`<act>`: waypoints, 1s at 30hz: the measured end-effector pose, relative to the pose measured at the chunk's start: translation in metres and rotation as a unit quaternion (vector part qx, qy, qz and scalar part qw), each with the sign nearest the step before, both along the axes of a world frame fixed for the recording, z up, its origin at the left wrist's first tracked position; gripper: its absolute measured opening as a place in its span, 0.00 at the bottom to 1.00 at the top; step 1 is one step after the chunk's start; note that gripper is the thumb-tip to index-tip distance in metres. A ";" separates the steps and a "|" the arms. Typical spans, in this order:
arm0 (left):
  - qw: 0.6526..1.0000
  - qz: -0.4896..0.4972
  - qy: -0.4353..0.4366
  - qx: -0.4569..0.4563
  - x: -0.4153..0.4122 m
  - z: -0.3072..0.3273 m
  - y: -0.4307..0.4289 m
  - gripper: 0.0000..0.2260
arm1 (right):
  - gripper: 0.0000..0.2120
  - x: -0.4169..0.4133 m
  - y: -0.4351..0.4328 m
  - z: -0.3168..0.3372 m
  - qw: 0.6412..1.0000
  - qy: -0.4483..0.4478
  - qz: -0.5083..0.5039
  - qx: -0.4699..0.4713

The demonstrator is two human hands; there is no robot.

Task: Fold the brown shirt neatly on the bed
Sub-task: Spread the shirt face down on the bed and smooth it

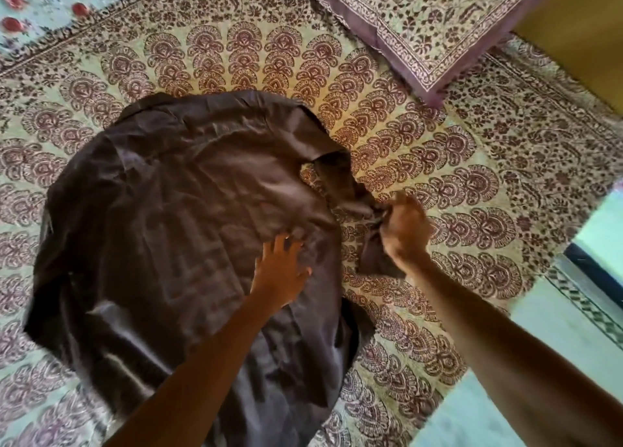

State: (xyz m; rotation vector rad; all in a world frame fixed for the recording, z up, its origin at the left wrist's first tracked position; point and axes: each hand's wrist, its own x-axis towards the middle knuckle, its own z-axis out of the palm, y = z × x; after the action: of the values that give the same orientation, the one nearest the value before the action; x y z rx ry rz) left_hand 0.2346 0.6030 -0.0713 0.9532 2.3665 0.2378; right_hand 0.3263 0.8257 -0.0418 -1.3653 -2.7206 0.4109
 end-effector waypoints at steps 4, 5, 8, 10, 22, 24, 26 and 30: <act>1.000 0.021 -0.018 0.008 0.006 -0.007 -0.001 0.30 | 0.18 0.009 0.023 0.014 0.985 0.101 -0.003 0.141; 0.999 0.028 -0.019 0.008 0.010 -0.010 -0.002 0.30 | 0.17 0.017 0.011 0.013 0.985 0.101 0.021 0.137; 0.997 0.060 0.017 0.048 0.026 -0.007 -0.007 0.24 | 0.16 0.049 -0.046 -0.002 0.992 0.033 0.115 -0.039; 0.993 0.080 0.040 0.082 0.044 -0.004 -0.014 0.19 | 0.16 0.068 -0.084 -0.010 0.957 -0.036 0.125 -0.261; 0.996 0.063 0.023 0.064 0.101 -0.010 -0.052 0.23 | 0.14 0.166 -0.086 0.000 0.823 0.025 -0.037 -0.566; 0.996 0.063 0.027 0.061 0.102 -0.012 -0.052 0.24 | 0.17 0.182 -0.082 -0.001 0.809 0.058 -0.060 -0.582; 0.996 0.065 0.024 0.062 0.106 -0.012 -0.052 0.25 | 0.19 0.196 -0.081 -0.014 0.839 0.075 -0.096 -0.531; 0.996 0.057 0.037 0.052 0.124 -0.009 -0.055 0.25 | 0.12 0.217 -0.091 -0.032 0.922 0.014 -0.102 -0.373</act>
State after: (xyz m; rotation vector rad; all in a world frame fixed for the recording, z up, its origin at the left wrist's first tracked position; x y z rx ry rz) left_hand 0.3588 0.5480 -0.0807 0.8888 2.5011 0.3799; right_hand 0.5438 0.7348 -0.0736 -1.7256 -2.4340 1.5385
